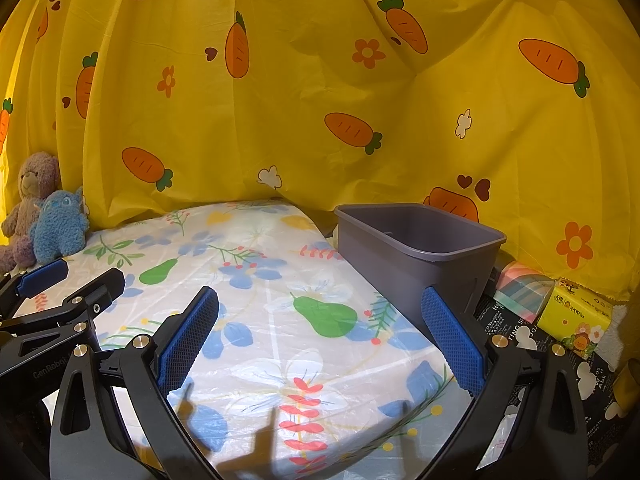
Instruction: Collect trash
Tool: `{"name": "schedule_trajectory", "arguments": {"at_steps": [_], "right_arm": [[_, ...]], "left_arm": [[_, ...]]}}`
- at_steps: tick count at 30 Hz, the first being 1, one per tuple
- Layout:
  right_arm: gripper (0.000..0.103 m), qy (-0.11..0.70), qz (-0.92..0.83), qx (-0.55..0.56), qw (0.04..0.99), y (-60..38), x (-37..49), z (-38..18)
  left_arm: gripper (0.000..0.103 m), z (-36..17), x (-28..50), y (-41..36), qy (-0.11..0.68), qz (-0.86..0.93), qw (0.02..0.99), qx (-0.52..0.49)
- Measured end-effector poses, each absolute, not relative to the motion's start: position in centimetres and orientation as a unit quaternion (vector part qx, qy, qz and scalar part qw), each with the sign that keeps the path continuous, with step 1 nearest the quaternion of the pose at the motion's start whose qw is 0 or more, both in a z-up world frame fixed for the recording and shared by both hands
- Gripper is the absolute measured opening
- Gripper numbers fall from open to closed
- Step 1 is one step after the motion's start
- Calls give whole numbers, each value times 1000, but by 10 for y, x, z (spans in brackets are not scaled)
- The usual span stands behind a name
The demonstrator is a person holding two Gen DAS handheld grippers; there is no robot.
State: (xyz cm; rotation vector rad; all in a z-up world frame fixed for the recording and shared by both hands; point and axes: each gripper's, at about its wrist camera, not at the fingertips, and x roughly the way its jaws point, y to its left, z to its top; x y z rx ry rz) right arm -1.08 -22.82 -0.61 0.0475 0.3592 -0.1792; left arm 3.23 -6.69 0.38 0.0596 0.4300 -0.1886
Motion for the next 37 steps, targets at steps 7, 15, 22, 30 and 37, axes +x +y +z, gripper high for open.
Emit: {"name": "schedule_trajectory", "arguments": {"at_steps": [7,15,22,30,37], "right_arm": [[98,179,-88,24,980,-230,-10,-6],[98,179,-88,24,980,-230,-10,-6],[98,181,-88,26,979,-229,-10,-8],[98,181,-88,26,979,-230,-10,-7],[98,181,-87,27,979,-231,-10,-7]], "left_arm": [[82,3,32,-67,213,-94,972,29],[84,3,32,-66,213,-91,972,29],[89,2,32,-67,211,-84,973,29],[93,3,31,-68,208,-76,975,32],[94,3,33,-65,217,-59,974,20]]}}
